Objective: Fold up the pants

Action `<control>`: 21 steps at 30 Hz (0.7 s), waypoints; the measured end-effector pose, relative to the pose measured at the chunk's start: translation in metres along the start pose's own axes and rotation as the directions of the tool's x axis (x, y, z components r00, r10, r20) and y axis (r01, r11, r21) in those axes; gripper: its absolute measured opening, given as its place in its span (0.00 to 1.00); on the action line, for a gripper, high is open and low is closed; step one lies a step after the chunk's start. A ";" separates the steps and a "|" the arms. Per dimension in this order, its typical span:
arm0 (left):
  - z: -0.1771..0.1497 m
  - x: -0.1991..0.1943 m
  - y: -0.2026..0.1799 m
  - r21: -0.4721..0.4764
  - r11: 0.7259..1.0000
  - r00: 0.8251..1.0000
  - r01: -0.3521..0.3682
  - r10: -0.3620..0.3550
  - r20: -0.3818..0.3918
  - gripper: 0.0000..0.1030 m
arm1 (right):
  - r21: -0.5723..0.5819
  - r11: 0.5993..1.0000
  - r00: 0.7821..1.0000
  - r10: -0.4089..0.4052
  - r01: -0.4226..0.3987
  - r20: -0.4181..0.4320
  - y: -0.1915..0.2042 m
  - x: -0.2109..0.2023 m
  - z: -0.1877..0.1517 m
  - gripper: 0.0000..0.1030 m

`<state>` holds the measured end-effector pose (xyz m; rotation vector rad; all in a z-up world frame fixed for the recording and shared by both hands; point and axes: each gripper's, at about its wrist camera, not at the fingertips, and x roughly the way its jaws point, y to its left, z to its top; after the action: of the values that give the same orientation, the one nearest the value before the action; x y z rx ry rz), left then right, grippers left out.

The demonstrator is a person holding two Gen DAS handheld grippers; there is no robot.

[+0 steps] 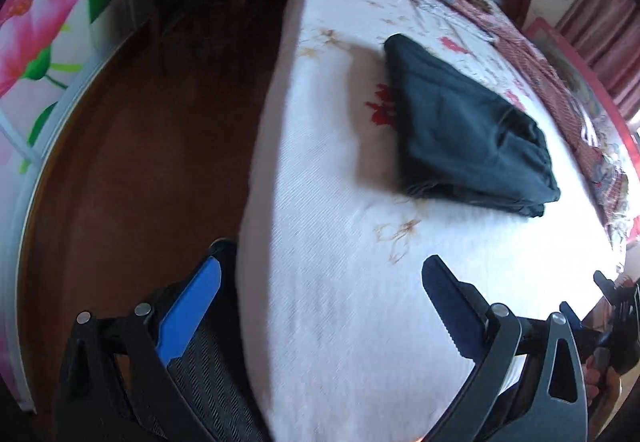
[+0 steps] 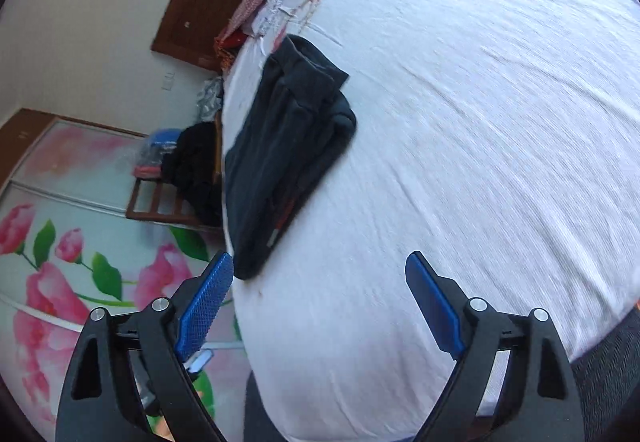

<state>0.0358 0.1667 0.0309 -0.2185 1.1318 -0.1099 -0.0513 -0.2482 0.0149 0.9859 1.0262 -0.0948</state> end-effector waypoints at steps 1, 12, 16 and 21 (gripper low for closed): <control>-0.013 0.001 0.003 -0.020 0.999 0.999 -0.029 0.029 -0.029 0.98 | -0.013 0.996 0.996 -0.084 0.084 -0.012 0.001 0.002 -0.010 0.85; -0.070 0.003 -0.081 0.146 0.976 0.983 -0.164 0.149 0.109 0.98 | -0.533 0.677 0.858 -0.451 0.508 0.244 0.087 0.040 -0.062 0.85; -0.044 -0.009 -0.092 0.031 0.980 0.945 -0.196 0.180 0.274 0.98 | -0.536 0.679 0.866 -0.390 0.501 0.314 0.105 0.051 -0.052 0.85; -0.041 -0.003 -0.096 0.012 0.963 0.896 -0.269 0.246 0.369 0.98 | -0.428 0.760 0.853 -0.315 0.489 0.415 0.102 0.046 -0.050 0.85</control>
<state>-0.0003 0.0695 0.0392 -0.0273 0.7746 0.1286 -0.0094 -0.1359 0.0384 0.2178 0.8798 -0.3133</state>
